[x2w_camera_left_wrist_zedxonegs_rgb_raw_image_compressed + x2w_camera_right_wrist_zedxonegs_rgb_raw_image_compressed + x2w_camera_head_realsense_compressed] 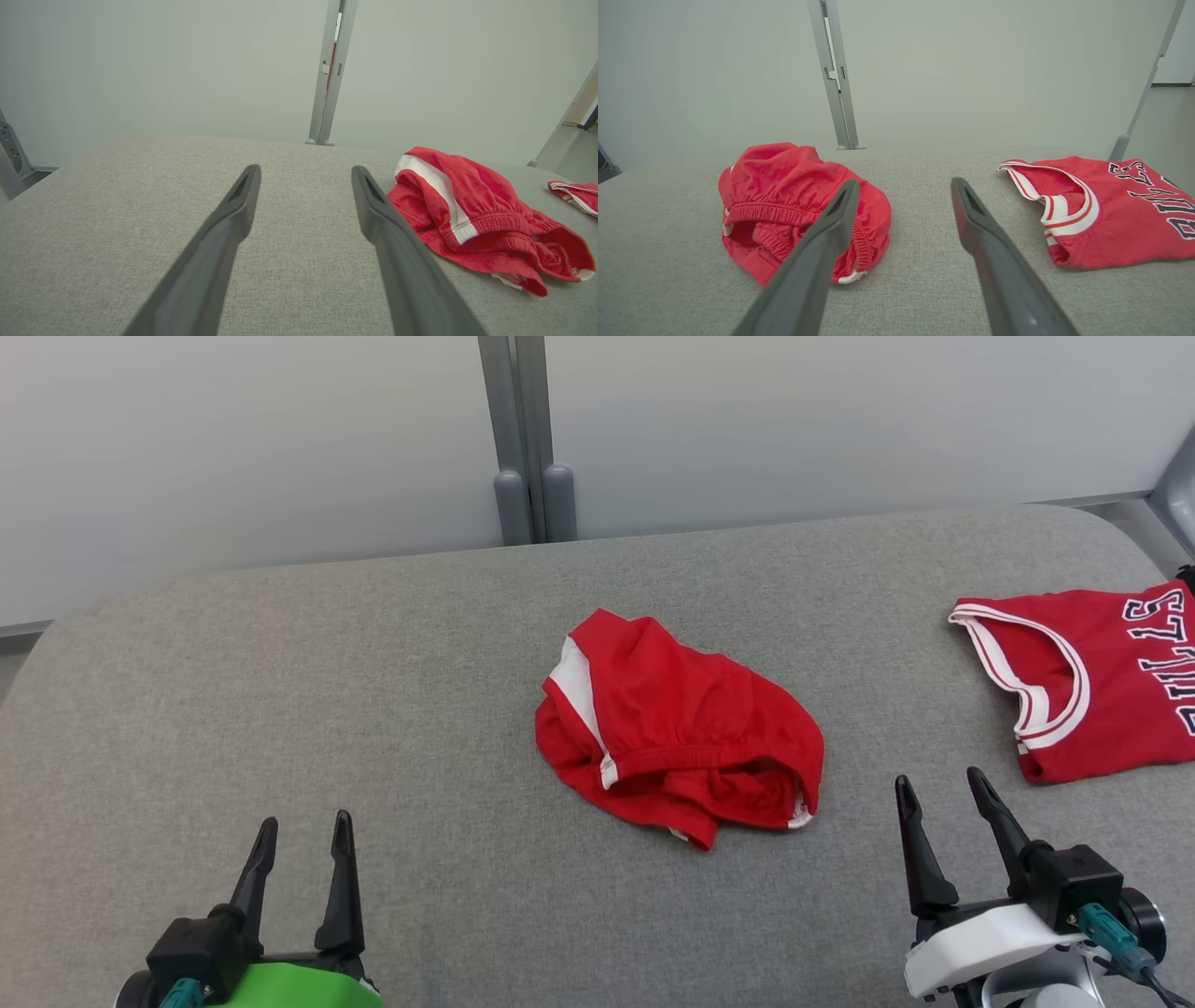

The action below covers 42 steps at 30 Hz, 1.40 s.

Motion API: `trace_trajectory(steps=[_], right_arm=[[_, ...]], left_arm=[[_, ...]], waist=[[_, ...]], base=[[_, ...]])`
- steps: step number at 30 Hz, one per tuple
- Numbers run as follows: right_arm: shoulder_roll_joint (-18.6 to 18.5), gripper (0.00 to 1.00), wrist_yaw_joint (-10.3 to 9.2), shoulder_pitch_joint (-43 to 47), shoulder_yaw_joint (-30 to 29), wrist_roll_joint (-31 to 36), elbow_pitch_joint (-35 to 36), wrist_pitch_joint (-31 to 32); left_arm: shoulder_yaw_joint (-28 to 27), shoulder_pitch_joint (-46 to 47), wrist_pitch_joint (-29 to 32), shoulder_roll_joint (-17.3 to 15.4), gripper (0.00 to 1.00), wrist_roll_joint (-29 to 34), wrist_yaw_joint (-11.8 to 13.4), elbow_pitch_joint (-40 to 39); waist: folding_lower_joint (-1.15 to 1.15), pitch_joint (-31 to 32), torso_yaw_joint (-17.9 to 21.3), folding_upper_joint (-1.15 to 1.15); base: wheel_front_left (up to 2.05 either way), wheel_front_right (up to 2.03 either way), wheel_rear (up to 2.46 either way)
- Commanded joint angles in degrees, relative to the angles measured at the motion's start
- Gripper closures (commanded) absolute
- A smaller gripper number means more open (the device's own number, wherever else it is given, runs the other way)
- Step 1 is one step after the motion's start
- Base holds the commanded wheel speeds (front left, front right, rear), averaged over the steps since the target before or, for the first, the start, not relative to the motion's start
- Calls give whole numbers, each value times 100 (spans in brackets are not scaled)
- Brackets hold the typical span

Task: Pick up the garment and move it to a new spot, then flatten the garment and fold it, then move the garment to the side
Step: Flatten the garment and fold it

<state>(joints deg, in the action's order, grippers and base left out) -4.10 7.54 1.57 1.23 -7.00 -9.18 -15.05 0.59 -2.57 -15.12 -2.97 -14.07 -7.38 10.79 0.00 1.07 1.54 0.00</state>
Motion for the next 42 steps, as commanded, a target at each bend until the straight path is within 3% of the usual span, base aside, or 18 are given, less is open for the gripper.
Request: trace_trajectory(steps=[1,8,14,21,27,32,42], right_arm=[[7,0,-11,1,7,14,24,-15],[9,0,-11,-21,50,21,33,-15],[0,0,-11,-113,137,18,36,-14],[25,0,-11,-262,170,8,100,-15],[67,0,-11,-403,150,-25,178,-15],[94,0,-11,-473,122,-70,218,-14],[121,0,-11,-553,182,-212,268,-15]], left_arm=[[26,47,0,-3,0,-18,-13,-7],[500,196,0,0,0,-282,-13,38],[1637,561,1,-66,0,-688,-12,308],[3434,1510,0,-223,0,-1636,-11,1098],[4308,2316,1,-218,0,-2035,-11,1780],[4715,2893,1,-169,0,-2422,-11,2391],[4845,3630,0,-67,0,-2755,-11,3564]], waist=[[0,-3,5,0],[0,-62,99,0],[0,-230,443,0],[0,-640,1059,0],[0,-1020,1613,0],[0,-1292,1999,0],[0,-1573,2453,0]], base=[[0,0,0],[0,0,0],[0,0,0],[0,0,0],[0,0,0],[0,0,0],[0,0,0]])
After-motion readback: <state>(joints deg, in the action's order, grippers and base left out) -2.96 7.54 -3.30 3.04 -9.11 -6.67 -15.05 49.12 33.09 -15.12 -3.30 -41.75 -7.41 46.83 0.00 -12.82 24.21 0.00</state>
